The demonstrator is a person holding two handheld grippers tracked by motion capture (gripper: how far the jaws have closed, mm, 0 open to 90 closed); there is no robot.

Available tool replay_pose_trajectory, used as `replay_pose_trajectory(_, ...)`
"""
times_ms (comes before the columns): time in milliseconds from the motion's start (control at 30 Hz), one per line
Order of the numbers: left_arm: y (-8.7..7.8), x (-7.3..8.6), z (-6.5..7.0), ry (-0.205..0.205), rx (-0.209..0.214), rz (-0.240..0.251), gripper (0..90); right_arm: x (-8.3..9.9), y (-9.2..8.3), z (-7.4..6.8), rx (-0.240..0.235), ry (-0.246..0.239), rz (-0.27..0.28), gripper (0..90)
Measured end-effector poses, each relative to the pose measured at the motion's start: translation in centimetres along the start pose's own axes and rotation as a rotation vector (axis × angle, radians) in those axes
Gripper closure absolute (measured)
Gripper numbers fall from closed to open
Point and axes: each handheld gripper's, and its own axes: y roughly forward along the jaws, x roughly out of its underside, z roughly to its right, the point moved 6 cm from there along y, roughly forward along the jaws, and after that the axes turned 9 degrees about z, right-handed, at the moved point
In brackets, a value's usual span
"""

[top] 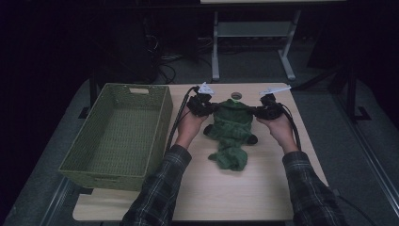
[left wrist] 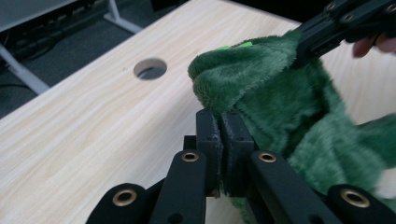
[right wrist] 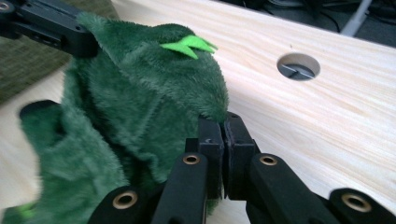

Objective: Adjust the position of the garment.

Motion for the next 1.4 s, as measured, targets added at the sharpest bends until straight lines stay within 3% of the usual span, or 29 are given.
replay_pose_trajectory(133,-0.9,-0.4,1.0,0.003,0.022,0.018,86.7,0.3,-0.7,-0.7,-0.011,-0.015,-0.013,87.4)
replay_pose_trajectory(400,-2.9,-0.3,3.5,0.003,0.068,0.055,86.5,1.1,-2.6,-2.5,-0.054,-0.047,0.016,87.3)
replay_pose_trajectory(767,-5.4,1.2,6.6,-0.003,0.132,0.086,86.3,2.6,-5.4,-5.3,-0.124,-0.062,0.054,87.1)
replay_pose_trajectory(933,-6.6,2.3,7.5,0.025,0.134,0.099,86.2,3.6,-6.3,-6.4,-0.146,-0.087,0.072,86.8)
replay_pose_trajectory(1167,-7.9,4.4,8.9,0.028,0.165,0.106,86.2,5.5,-7.5,-7.8,-0.184,-0.1,0.089,86.7)
replay_pose_trajectory(1400,-8.1,6.4,10.5,0.032,0.194,0.088,86.2,7.4,-8.6,-9.1,-0.213,-0.12,0.097,86.4)
